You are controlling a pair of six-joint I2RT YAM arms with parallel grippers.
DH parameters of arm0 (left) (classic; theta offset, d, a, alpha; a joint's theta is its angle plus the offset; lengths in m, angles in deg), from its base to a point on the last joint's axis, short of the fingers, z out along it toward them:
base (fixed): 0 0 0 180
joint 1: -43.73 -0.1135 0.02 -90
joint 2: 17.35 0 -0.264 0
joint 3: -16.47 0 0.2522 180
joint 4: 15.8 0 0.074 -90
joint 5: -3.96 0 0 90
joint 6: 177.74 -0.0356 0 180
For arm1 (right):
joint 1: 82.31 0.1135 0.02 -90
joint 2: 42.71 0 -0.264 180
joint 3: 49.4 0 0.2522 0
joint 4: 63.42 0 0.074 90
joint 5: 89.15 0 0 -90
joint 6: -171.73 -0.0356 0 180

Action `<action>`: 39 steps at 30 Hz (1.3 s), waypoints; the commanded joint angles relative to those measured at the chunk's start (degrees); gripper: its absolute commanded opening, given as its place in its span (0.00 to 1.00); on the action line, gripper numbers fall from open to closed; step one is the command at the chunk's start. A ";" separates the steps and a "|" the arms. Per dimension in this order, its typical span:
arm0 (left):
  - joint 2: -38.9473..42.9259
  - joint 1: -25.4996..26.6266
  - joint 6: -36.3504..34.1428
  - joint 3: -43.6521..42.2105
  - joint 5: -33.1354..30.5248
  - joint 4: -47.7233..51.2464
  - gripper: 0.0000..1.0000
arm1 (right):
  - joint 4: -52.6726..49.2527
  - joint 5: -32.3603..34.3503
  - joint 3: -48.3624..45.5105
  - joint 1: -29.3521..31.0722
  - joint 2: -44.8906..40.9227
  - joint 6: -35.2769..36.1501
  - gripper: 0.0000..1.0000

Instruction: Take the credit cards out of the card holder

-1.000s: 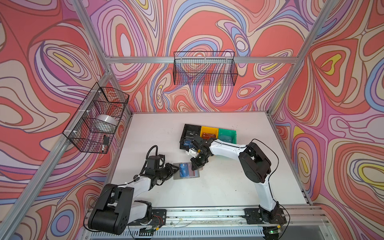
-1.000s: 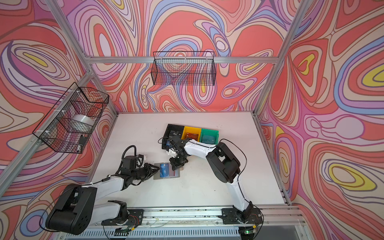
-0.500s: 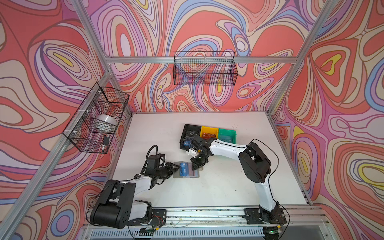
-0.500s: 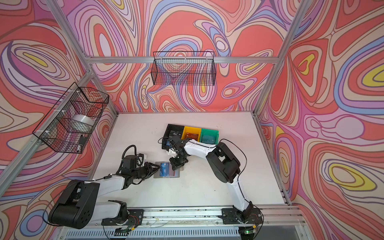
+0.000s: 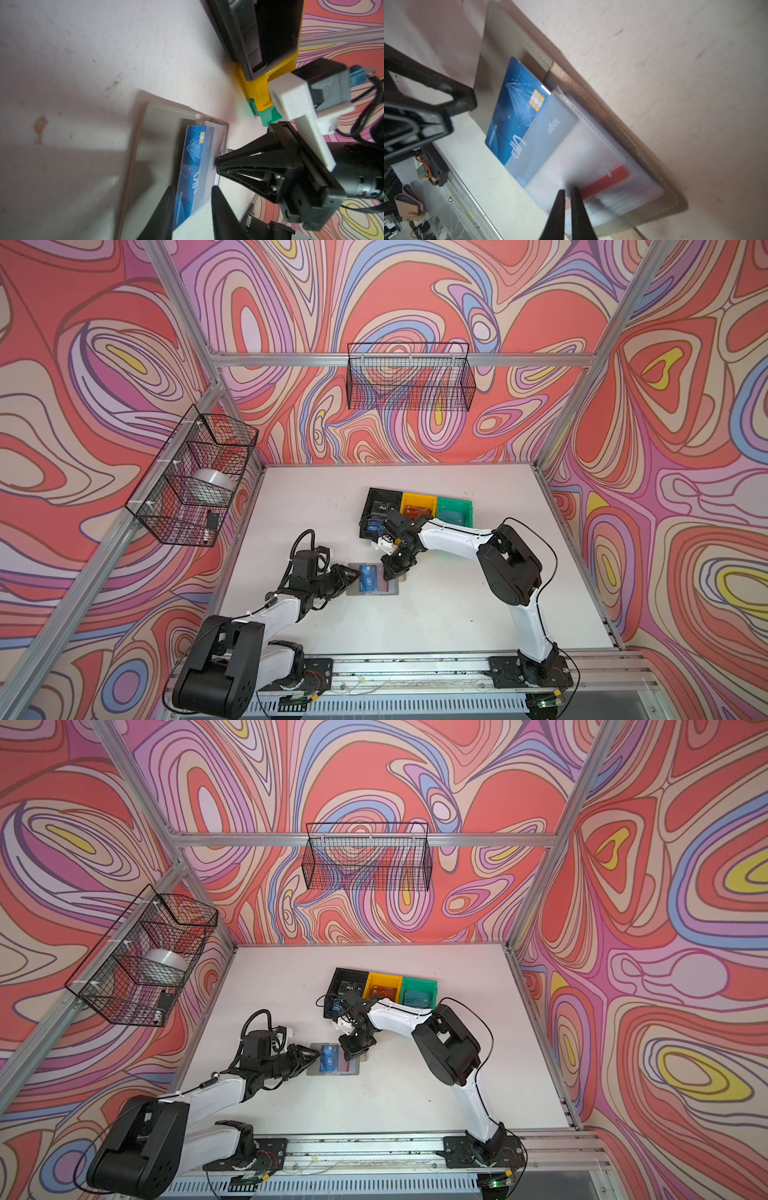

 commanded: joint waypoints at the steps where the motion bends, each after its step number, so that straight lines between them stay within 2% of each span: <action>1: 1.28 0.19 -2.19 1.73 -1.20 5.61 0.35 | -1.06 3.01 0.17 0.05 3.10 0.72 0.12; 12: -7.07 0.15 -0.12 0.16 1.67 -4.82 0.37 | -1.01 3.10 -0.49 0.03 2.84 1.05 0.12; 25: -13.84 0.25 0.31 0.63 5.08 -10.88 0.38 | -1.12 3.10 -0.08 0.07 3.33 1.13 0.12; 39: -15.49 0.93 1.72 -0.36 6.07 -14.76 0.32 | -1.08 3.10 -0.11 -0.02 3.60 1.13 0.12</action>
